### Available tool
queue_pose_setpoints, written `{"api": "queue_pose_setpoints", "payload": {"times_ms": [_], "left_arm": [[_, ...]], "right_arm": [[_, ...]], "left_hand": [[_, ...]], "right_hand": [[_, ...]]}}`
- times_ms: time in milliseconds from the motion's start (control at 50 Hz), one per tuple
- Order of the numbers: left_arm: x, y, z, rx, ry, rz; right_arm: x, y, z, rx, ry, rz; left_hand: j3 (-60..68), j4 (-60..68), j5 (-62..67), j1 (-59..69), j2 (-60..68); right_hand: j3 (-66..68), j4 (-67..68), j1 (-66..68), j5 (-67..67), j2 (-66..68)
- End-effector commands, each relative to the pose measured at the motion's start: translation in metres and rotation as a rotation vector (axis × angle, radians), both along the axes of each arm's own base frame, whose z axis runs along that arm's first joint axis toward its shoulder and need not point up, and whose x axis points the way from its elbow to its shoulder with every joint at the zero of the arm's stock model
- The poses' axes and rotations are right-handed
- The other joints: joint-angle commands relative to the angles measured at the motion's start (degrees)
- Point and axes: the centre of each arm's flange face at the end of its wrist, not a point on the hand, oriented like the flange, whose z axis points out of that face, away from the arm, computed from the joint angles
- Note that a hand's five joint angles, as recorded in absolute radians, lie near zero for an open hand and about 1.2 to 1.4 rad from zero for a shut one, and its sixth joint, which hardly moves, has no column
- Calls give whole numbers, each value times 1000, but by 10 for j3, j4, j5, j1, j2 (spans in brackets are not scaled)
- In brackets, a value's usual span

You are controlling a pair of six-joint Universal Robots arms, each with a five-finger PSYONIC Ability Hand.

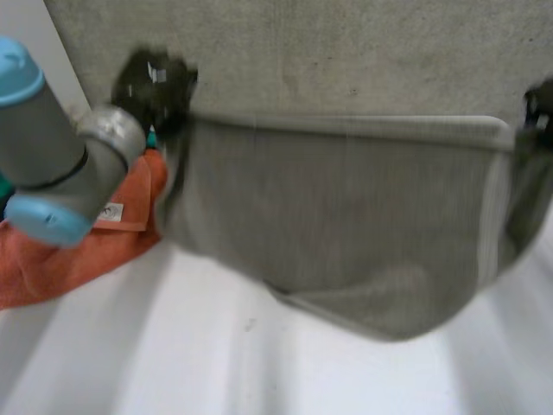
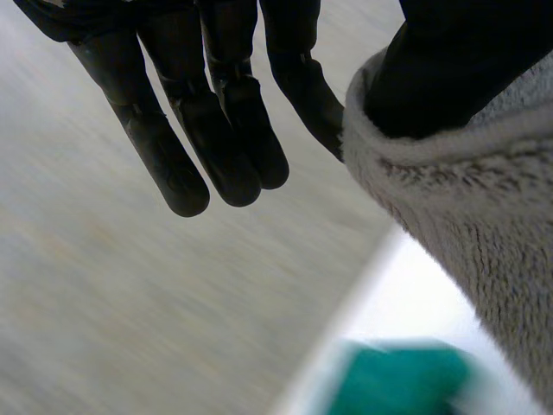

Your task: Fold the laundry.

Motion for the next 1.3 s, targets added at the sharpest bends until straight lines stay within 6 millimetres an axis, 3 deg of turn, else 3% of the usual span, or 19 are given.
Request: {"api": "queue_pose_setpoints", "payload": {"times_ms": [20,60,100,180,280,340,420,440,460,540,620,680,860,880,960,1020,1080,1180,1300], "left_arm": [[-7,-26,103,-523,187,38],[-8,-24,119,-612,232,27],[-6,-26,119,-613,234,28],[-9,-26,97,-514,205,13],[-9,-25,49,-365,143,6],[-8,-21,14,-266,101,10],[-5,-11,-39,-114,31,12],[-4,-7,-51,-81,15,11],[-3,1,-73,-20,-18,6],[-1,23,-110,79,-88,-5],[-4,53,-133,142,-166,-39],[0,81,-126,162,-230,-57],[40,182,-114,405,-443,-96],[46,198,-113,465,-475,-106],[53,215,-116,581,-526,-132],[47,204,-116,551,-523,-131],[32,176,-119,475,-489,-119],[1,116,-126,316,-425,-94],[-27,63,-145,225,-427,-84]], "right_arm": [[18,-23,89,-573,-145,-25],[23,-20,98,-632,-153,-4],[28,-19,101,-654,-157,17],[36,-17,87,-599,-152,51],[39,-17,57,-500,-142,73],[39,-17,32,-421,-133,78],[39,-17,-18,-262,-115,90],[40,-14,-39,-188,-102,102],[40,-13,-48,-155,-92,105],[40,-4,-93,-5,-22,115],[29,11,-118,125,59,106],[12,29,-133,270,143,87],[-27,118,-93,518,367,88],[-30,123,-92,529,392,92],[-45,131,-87,545,465,86],[-45,128,-86,523,436,78],[-45,118,-91,508,383,63],[-36,76,-123,456,268,41],[-19,44,-127,326,253,36]], "left_hand": [[116,113,139,137,114],[116,113,139,137,114],[116,113,139,137,114],[116,113,139,137,114],[116,113,139,137,114],[116,113,139,137,114],[116,113,139,137,114],[116,113,139,137,114],[116,113,139,137,114],[116,113,139,137,114],[116,113,139,137,114],[116,113,139,137,114],[116,113,139,137,114],[116,113,139,137,114],[116,113,139,137,114],[116,113,139,137,114],[116,113,139,137,114],[116,113,139,137,114],[116,113,139,137,114]], "right_hand": [[120,114,151,118,126],[120,114,151,118,126],[120,114,151,118,126],[120,114,151,118,126],[120,114,151,118,126],[120,114,151,118,126],[120,114,151,118,126],[120,114,151,118,126],[120,114,151,118,126],[120,114,151,118,126],[120,114,151,118,126],[120,114,151,118,126],[120,114,151,118,126],[120,114,151,118,126],[120,114,151,118,126],[120,114,151,118,126],[120,114,151,118,126],[120,114,151,118,126],[120,114,151,118,126]]}}
